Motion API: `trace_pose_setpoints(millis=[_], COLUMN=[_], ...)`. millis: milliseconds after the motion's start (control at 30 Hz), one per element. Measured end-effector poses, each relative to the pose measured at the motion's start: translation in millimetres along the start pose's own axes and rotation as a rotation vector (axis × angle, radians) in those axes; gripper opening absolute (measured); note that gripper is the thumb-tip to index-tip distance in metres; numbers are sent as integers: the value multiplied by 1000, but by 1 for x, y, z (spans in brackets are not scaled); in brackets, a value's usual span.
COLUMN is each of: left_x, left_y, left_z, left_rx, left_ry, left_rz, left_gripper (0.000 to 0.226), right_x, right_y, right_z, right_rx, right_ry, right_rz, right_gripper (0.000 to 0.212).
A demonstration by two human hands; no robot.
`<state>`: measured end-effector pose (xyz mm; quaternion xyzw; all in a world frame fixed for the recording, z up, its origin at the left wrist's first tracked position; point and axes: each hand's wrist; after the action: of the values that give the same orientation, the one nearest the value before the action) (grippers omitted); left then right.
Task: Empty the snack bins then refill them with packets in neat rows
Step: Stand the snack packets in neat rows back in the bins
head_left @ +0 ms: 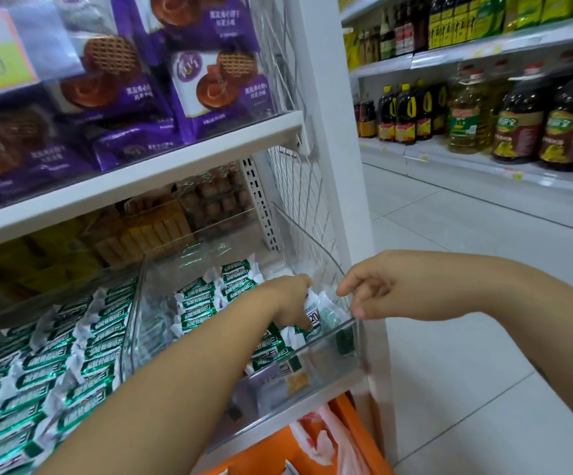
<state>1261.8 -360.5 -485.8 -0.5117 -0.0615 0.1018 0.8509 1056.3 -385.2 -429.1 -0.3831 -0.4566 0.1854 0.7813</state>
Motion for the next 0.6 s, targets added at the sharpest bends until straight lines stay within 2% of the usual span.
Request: trace_pose_setpoints(millis=[167, 300, 400, 467, 600], left_x=[1, 7, 14, 17, 19], left_y=[3, -3, -10, -12, -8], left_z=[3, 16, 43, 65, 95], left_rx=[-73, -340, -569, -638, -501], left_ry=[40, 49, 86, 147, 250], left_rz=[15, 77, 272, 467, 896], left_gripper=[52, 52, 62, 52, 30], right_x=[3, 2, 2, 3, 9], right_y=[1, 2, 2, 2, 7], right_z=[2, 3, 1, -1, -5], right_rx=[-2, -20, -65, -89, -106], right_ry=[-2, -14, -38, -57, -99], right_rz=[1, -24, -73, -110, -168], right_gripper=[35, 34, 30, 30, 51])
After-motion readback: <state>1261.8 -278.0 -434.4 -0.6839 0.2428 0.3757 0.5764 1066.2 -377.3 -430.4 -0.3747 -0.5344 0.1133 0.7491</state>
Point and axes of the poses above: each hand's wrist, its own z-axis away from the middle knuckle, its own y-axis out of the palm, x = y × z, and after that the axes turned 6 degrees about x, right-handed
